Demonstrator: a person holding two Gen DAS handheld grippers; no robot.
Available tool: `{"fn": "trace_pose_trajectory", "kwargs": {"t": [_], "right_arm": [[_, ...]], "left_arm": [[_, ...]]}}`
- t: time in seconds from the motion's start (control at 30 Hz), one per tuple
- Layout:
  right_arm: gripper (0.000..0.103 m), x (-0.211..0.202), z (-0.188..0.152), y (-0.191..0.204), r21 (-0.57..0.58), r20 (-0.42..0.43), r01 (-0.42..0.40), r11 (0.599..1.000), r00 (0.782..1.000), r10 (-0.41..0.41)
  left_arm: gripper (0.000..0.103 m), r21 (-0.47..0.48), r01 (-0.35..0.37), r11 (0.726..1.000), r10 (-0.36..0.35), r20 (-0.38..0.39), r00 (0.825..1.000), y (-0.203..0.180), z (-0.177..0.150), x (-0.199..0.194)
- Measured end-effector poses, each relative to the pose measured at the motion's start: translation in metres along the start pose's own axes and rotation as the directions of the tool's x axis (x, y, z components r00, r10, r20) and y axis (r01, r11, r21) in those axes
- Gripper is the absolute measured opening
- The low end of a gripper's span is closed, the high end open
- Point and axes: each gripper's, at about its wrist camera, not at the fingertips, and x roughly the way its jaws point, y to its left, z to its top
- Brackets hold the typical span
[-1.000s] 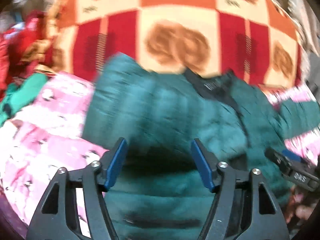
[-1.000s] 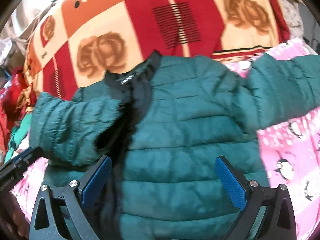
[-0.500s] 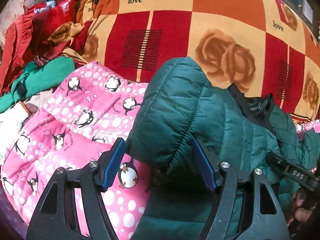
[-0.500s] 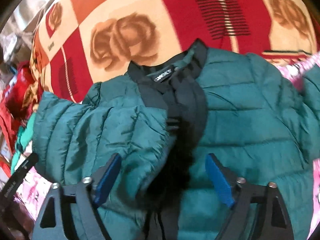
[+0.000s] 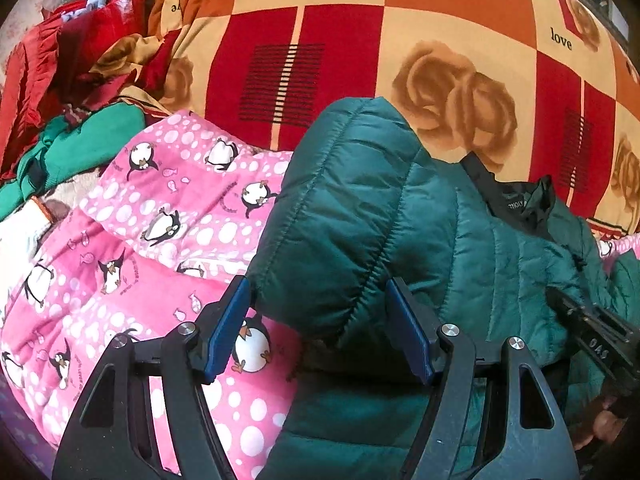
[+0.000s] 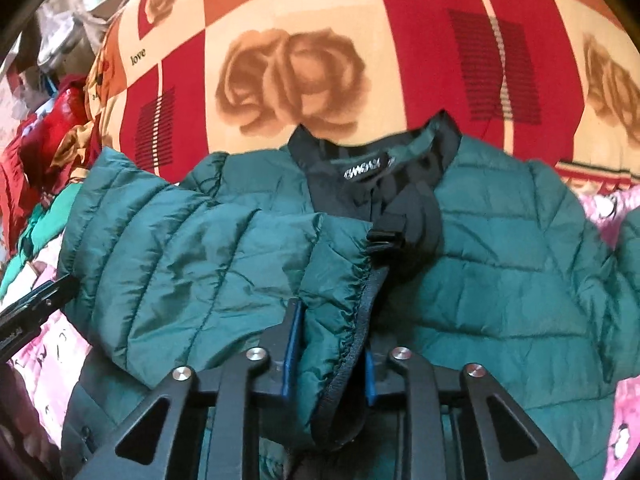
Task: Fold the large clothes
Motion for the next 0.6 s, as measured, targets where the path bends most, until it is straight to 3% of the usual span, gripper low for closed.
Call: {"fn": "trace_pose_trajectory", "kwargs": {"t": [0.4,0.6], "right_arm": [[0.018,-0.047,0.016,-0.016,-0.031,0.13,0.075,0.997,0.989,-0.07],[0.018,-0.062,0.027,-0.051,0.015,0.164,0.169,0.986,0.972,-0.169]], "left_arm": [[0.07,-0.021,0.025,0.999,-0.025,-0.013,1.0,0.003,-0.001,0.002],[0.07,-0.047,0.012,0.999,-0.013,-0.018,1.0,0.009,0.001,0.003]]}}
